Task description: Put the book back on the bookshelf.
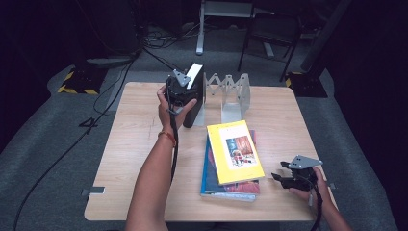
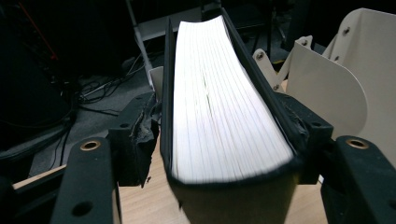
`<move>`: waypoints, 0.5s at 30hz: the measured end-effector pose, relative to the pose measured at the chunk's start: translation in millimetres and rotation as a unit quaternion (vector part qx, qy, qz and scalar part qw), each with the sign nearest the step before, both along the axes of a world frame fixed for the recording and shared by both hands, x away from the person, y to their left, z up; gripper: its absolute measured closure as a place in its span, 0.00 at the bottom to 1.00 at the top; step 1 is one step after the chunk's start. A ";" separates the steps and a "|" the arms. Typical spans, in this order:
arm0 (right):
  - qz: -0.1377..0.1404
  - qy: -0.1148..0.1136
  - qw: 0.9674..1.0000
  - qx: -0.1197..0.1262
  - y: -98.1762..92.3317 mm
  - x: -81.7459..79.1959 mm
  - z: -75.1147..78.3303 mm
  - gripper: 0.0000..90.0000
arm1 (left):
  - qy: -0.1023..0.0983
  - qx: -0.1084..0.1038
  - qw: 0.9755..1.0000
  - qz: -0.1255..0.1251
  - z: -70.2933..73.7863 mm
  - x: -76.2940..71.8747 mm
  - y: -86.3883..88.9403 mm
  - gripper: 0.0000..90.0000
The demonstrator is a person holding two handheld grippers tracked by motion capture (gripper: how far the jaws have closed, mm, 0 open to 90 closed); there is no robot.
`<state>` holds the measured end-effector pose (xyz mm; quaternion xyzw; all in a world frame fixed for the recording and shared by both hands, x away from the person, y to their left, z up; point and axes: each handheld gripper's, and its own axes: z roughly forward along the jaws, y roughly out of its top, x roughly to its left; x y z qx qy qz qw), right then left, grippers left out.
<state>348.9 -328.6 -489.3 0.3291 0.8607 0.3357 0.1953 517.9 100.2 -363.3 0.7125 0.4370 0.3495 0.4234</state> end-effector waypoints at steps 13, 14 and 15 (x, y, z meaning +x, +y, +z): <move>-0.005 0.003 1.000 0.001 -1.4 0.8 -0.4 0.42 | -0.011 -0.041 0.998 -0.051 -14.6 -41.2 18.4 0.38; -0.005 0.004 1.000 0.002 -1.3 0.9 -0.7 0.42 | -0.008 -0.042 0.998 -0.053 -16.5 -42.7 19.2 0.39; -0.005 0.005 1.000 0.002 -1.2 0.9 -0.7 0.42 | -0.005 -0.044 0.997 -0.060 -19.9 -45.1 20.3 0.39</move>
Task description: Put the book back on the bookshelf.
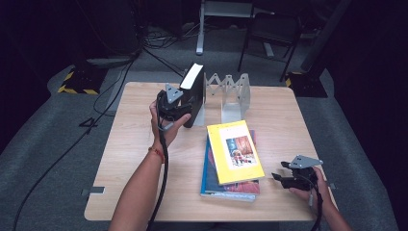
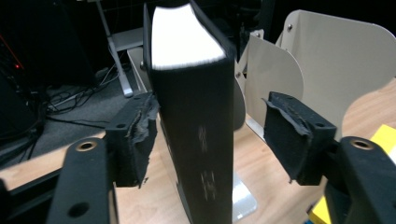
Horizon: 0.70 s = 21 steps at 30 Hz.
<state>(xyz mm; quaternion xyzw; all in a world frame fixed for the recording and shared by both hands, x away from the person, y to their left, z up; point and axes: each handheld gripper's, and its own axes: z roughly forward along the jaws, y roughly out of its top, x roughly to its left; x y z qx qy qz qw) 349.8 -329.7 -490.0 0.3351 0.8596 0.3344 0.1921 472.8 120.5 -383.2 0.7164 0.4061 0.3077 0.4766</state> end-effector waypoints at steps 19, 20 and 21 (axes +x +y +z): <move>-0.004 0.001 1.000 -0.002 0.0 0.5 -1.7 0.42 | 0.032 0.021 0.999 0.031 -42.6 7.6 -3.4 0.64; -0.005 0.001 1.000 -0.002 0.3 0.5 -1.7 0.42 | 0.031 0.022 0.999 0.029 -42.4 8.6 -4.7 0.64; -0.005 0.001 1.000 -0.002 0.3 0.5 -1.7 0.42 | 0.031 0.022 0.999 0.029 -42.4 8.6 -4.7 0.64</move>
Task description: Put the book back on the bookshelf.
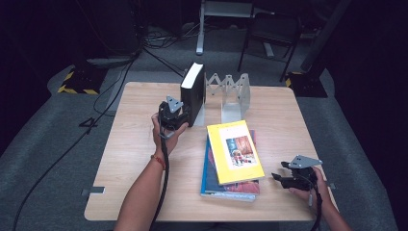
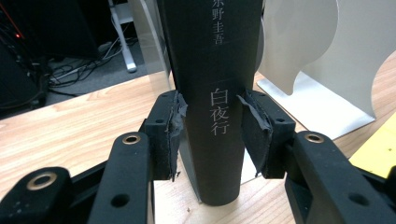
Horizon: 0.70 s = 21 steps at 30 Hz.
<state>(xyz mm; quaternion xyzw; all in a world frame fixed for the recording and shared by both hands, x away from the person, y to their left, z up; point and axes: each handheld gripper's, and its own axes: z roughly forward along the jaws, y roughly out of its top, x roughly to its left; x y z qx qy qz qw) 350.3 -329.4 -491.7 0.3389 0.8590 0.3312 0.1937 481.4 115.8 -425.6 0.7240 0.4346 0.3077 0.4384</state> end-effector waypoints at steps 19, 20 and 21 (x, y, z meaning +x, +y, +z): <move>-0.003 -0.015 1.000 0.014 -5.1 -2.5 10.5 0.42 | 0.028 0.035 0.997 -0.068 -7.0 -43.3 3.4 0.48; -0.002 -0.016 1.000 0.015 -5.1 -3.0 12.0 0.42 | 0.032 0.042 0.996 -0.078 -9.4 -48.7 3.7 0.47; 0.000 -0.018 1.000 0.019 -5.4 -3.7 14.0 0.43 | 0.039 0.052 0.994 -0.089 -12.9 -55.4 3.9 0.47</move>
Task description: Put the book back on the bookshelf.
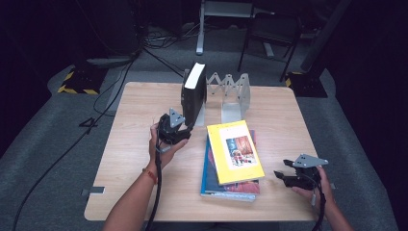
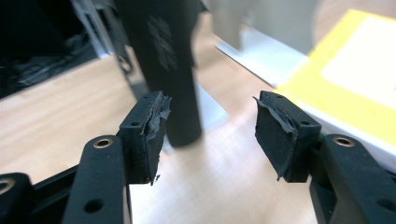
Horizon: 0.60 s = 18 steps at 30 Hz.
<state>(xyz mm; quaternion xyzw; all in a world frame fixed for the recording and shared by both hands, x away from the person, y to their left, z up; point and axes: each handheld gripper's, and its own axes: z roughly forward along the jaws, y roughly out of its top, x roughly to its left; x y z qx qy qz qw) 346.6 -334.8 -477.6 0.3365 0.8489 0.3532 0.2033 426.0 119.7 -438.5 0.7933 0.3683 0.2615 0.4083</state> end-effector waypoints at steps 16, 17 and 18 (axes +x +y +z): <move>0.054 -0.012 0.998 0.026 12.8 -17.4 24.7 0.46 | 0.074 0.075 0.989 -0.107 -37.0 -64.5 12.3 0.40; 0.057 -0.011 0.998 0.029 14.1 -18.6 26.3 0.46 | 0.078 0.072 0.988 -0.112 -39.7 -67.8 13.9 0.40; 0.063 -0.011 0.997 0.030 16.1 -20.0 28.1 0.47 | 0.083 0.075 0.987 -0.115 -41.2 -70.2 15.1 0.40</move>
